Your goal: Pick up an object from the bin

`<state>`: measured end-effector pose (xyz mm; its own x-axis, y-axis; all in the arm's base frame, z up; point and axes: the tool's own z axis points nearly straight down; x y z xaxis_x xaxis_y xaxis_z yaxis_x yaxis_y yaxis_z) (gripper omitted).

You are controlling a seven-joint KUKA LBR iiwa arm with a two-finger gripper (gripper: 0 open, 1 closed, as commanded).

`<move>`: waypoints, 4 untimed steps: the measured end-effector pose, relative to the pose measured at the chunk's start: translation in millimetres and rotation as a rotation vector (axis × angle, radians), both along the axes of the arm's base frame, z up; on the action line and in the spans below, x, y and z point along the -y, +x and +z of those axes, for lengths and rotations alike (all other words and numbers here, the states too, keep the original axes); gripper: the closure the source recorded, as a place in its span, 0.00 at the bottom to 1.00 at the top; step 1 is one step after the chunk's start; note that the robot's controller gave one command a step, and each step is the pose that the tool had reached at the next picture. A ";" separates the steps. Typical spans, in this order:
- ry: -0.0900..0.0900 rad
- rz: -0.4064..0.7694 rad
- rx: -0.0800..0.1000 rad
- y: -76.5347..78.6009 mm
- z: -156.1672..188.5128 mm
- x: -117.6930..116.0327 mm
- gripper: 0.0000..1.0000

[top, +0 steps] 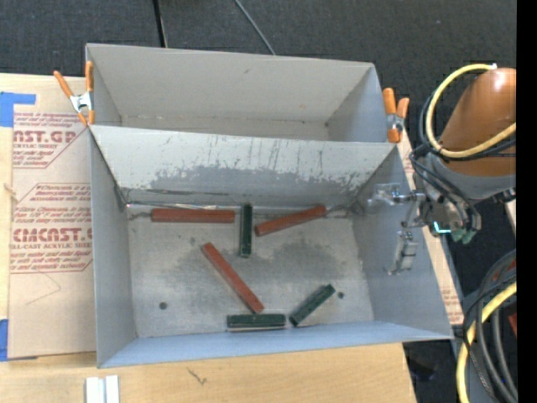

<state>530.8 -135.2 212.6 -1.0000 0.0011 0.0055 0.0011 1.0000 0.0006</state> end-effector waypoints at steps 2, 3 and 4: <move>-0.003 0.051 0.015 -0.4 -35.5 -7.3 0.00; -0.001 0.269 0.009 -24.2 -97.9 -31.6 0.00; 0.001 0.350 0.006 -14.4 -143.2 -35.4 1.00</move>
Offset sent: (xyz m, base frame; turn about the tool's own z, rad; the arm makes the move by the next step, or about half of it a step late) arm -0.0118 0.0258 -0.1426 -0.1751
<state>516.3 -99.8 69.4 -0.9398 -0.3418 -0.0007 -0.3418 0.9398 0.0006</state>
